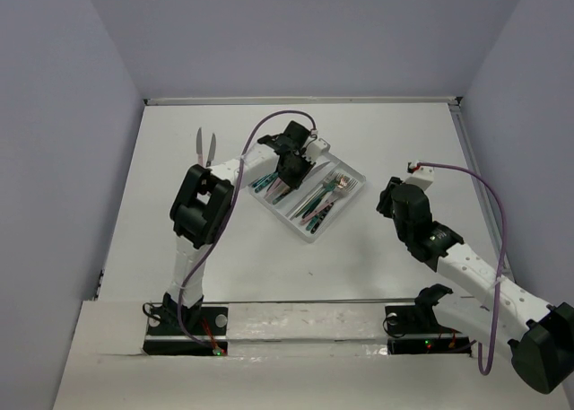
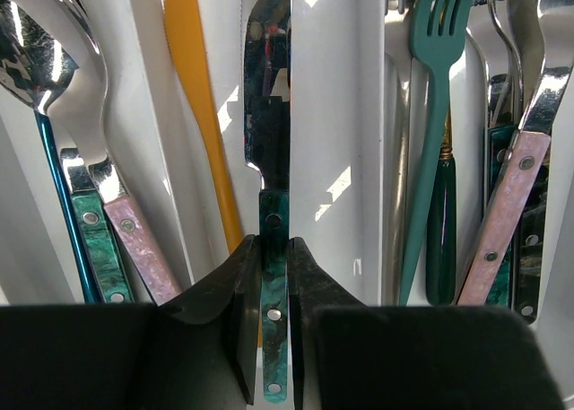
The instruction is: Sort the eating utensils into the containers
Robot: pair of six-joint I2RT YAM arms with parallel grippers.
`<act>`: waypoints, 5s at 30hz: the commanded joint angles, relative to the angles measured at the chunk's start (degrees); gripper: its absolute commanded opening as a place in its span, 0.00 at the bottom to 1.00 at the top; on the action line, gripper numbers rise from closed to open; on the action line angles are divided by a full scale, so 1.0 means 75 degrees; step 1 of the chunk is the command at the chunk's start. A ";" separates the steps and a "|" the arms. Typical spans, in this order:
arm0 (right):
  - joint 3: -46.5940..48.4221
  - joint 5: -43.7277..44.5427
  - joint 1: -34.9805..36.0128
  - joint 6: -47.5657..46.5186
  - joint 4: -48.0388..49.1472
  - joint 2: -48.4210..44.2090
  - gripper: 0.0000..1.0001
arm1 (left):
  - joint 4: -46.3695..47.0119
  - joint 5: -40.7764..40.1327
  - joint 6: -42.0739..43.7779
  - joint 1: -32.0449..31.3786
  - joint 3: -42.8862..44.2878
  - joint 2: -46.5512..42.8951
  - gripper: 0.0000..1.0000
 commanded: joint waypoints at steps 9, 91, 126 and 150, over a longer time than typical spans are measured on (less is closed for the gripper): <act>0.0179 0.0121 0.0000 -0.0123 0.0319 -0.0118 0.40 | 0.0008 -0.0006 -0.0103 -0.0027 0.0129 -0.0183 0.34; 0.0202 0.0028 0.0000 -0.0123 0.0307 -0.0001 0.40 | 0.2422 -0.0405 -0.0816 0.1910 -0.2203 -0.3700 0.00; 0.0191 0.0016 0.0000 -0.0147 0.0319 -0.0036 0.40 | 0.2012 -0.1084 -0.0630 -0.0496 -0.1453 -0.1040 0.01; 0.0202 -0.0066 0.0000 -0.0135 0.0319 0.0034 0.40 | 0.2000 -0.1225 -0.0525 -0.0063 -0.1266 -0.2244 0.43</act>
